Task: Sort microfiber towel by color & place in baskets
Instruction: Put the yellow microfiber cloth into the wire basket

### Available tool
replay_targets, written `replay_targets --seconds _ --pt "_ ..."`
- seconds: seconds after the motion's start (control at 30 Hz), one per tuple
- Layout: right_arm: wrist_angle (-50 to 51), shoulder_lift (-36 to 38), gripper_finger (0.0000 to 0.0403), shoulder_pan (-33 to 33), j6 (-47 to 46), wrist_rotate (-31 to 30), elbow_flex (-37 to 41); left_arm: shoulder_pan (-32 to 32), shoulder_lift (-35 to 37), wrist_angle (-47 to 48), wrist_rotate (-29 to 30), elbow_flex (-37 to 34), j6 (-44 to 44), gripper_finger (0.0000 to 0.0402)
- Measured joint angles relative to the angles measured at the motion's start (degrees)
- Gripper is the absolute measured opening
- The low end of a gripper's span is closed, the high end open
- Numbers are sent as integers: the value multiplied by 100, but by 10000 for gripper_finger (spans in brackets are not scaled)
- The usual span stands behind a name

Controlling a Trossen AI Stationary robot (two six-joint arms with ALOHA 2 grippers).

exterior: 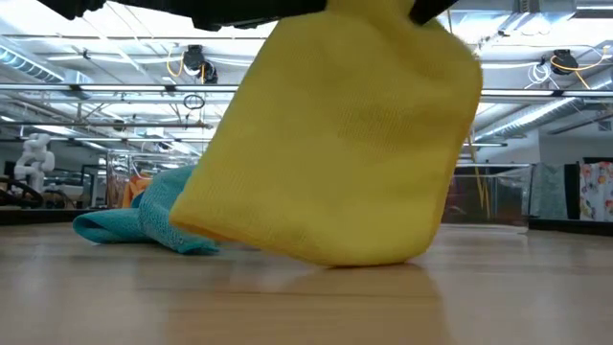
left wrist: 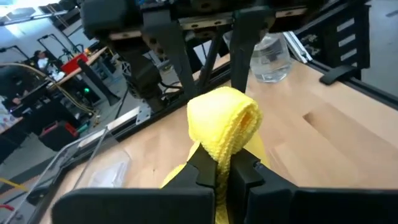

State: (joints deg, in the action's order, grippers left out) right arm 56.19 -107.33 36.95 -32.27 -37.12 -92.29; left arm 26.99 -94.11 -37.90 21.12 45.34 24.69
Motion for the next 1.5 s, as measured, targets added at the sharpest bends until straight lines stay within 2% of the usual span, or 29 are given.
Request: replay_targets --seconds 0.07,0.17,0.3,0.47,0.6,0.67,0.77,0.87,1.0,1.03,1.13,1.27,1.37,1.5 --pt "-85 -36 147 -68 22 192 0 15 0 48 0 0 105 7" --pt "-72 -37 172 -148 -14 535 0 18 0 170 -2 0 125 9" --pt "91 22 233 -168 -12 585 0 15 2 169 -13 0 163 10" --pt "232 68 305 -274 527 746 0 15 2 169 -448 0 183 11" --pt "-225 -26 313 -557 1013 1401 2 41 2 158 -505 0 282 12" --pt "-451 -117 296 -634 1199 1689 4 50 2 161 -507 0 315 12" --pt "-579 -208 245 -664 1378 1863 4 52 2 188 -505 0 369 12" --pt "-512 -235 165 -688 1456 1944 4 53 2 264 -504 0 480 12" --pt "-207 -148 34 -689 1393 1912 4 52 3 250 -437 0 712 13" --pt "-106 -79 18 -685 1310 1887 7 52 2 244 -385 0 787 13" --pt "302 166 15 -658 864 1410 7 56 2 47 169 0 1269 13" --pt "1257 528 6 -567 473 347 7 -94 2 -741 1010 0 2094 13" --pt "1759 841 4 -534 19 -417 -2 -276 2 -1438 1152 0 2272 13" --pt "1789 1111 3 -538 -273 -615 -4 -568 7 -1553 1077 4 2075 13"
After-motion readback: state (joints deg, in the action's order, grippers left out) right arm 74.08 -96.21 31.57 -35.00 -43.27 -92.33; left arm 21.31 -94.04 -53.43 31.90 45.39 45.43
